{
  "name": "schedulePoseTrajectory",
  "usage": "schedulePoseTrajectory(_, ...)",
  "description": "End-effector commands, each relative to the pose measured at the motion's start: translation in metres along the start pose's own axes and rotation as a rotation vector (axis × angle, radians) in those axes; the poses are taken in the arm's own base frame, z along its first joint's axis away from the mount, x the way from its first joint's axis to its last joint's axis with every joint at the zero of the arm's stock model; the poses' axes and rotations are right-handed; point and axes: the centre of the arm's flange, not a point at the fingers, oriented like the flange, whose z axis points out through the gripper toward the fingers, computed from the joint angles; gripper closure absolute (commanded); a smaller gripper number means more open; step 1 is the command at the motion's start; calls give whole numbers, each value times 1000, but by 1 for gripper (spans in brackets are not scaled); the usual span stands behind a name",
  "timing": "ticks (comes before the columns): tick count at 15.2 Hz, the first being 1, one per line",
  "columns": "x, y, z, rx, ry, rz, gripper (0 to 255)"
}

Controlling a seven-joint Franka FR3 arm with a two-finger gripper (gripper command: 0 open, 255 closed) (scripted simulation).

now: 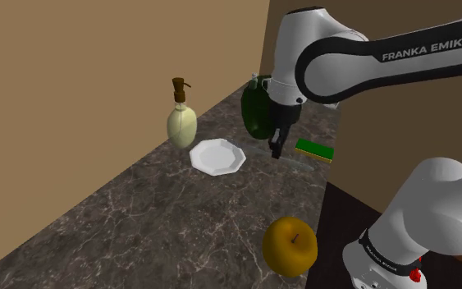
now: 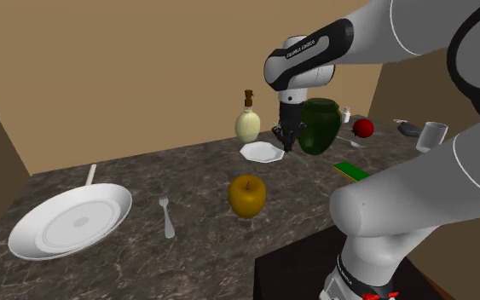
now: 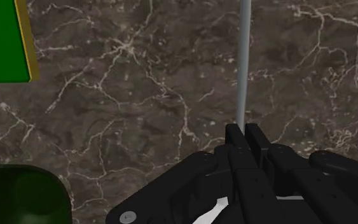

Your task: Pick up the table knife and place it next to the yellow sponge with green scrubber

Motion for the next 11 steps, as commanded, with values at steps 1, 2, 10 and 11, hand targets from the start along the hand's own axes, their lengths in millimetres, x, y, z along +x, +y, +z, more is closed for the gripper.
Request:
schedulePoseTrajectory(1, -12, 22, 1, 0, 0, -1, 255)
schedulePoseTrajectory(2, -18, 34, 1, 0, 0, -1, 255)
schedulePoseTrajectory(10, -39, 77, 22, 0, 0, -1, 255)
schedulePoseTrajectory(11, -38, 77, 27, 0, 0, -1, 255)
